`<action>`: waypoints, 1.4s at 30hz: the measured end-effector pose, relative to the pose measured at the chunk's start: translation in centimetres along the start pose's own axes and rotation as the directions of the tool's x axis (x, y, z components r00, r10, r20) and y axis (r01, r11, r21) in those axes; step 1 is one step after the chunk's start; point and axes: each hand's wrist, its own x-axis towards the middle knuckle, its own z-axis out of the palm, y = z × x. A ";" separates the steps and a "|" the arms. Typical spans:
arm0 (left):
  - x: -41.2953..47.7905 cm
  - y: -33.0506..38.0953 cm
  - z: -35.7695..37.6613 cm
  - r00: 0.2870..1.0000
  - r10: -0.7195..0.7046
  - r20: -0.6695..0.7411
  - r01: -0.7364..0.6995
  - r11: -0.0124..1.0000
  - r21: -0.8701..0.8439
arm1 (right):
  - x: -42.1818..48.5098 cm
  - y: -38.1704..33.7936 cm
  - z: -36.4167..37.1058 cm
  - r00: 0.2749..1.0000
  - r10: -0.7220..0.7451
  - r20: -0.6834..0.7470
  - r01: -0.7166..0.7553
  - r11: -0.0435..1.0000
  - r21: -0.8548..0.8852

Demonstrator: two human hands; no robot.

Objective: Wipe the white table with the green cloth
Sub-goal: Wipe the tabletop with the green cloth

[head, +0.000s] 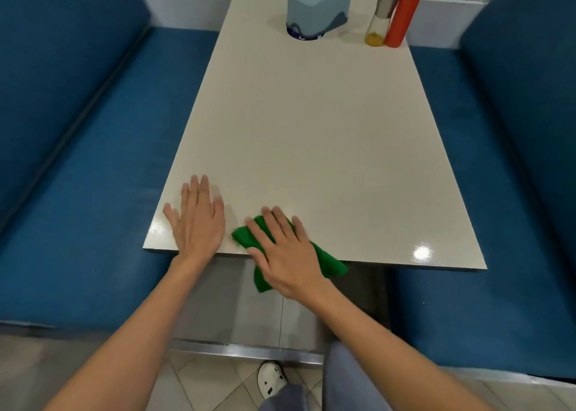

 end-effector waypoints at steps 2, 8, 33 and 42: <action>-0.1 -1.8 -0.5 0.999 -0.041 -0.015 0.041 0.999 0.017 | -0.7 3.3 -1.2 0.999 0.039 0.019 -0.039 0.999 -0.009; -0.9 -4.6 -0.8 1.000 0.014 -0.020 -0.015 0.999 -0.030 | 5.5 9.8 -3.0 0.943 0.333 -0.028 -0.333 0.943 0.000; 0.3 -7.2 -5.0 0.971 -0.157 -0.182 0.036 0.843 -0.537 | 11.3 -2.1 -1.2 0.923 -0.341 0.179 0.347 0.938 -0.004; 2.1 -4.4 -5.5 0.987 -0.061 -0.149 -0.037 0.813 -0.581 | 17.9 -1.6 -2.4 0.965 -0.175 0.197 0.184 0.982 -0.029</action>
